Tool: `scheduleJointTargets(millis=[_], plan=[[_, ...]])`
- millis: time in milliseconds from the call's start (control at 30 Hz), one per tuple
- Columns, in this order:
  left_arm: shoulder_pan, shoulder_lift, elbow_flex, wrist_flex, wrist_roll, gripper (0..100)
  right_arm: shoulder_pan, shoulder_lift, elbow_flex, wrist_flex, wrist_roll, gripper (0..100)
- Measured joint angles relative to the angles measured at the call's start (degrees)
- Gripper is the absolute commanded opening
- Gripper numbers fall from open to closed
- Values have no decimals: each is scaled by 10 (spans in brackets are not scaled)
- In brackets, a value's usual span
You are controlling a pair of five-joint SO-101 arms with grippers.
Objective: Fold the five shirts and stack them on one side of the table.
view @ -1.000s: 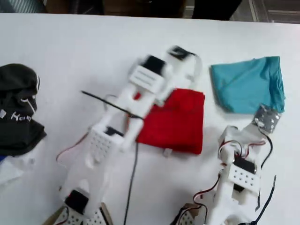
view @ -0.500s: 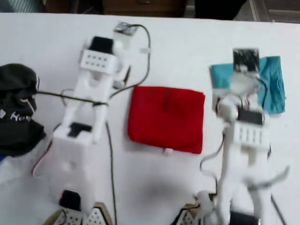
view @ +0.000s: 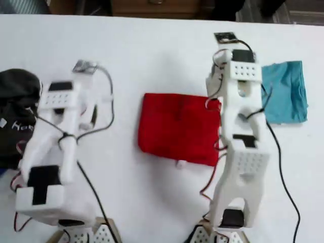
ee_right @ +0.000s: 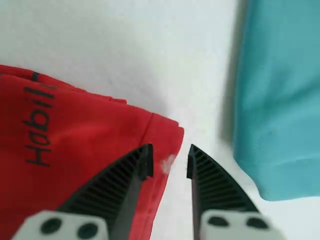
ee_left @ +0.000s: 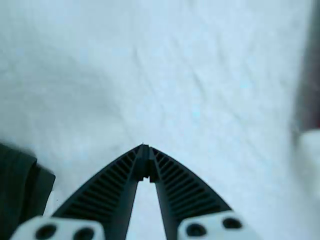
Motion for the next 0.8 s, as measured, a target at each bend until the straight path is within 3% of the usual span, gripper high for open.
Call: scheduleJointTargets(millis=[133, 300, 500, 667, 800], plan=[[-27, -8, 69, -66, -18, 26, -12, 112, -149, 61, 0, 146], [-31, -8, 107, -104, -27, 26, -11, 171, -197, 66, 0, 229], [-31, -8, 155, -157, -27, 26, -11, 178, -200, 68, 0, 154], [-31, -21, 189, -203, -27, 26, -11, 181, -200, 68, 0, 13], [-31, -21, 190, -209, -27, 27, -11, 181, -200, 68, 22, 20]])
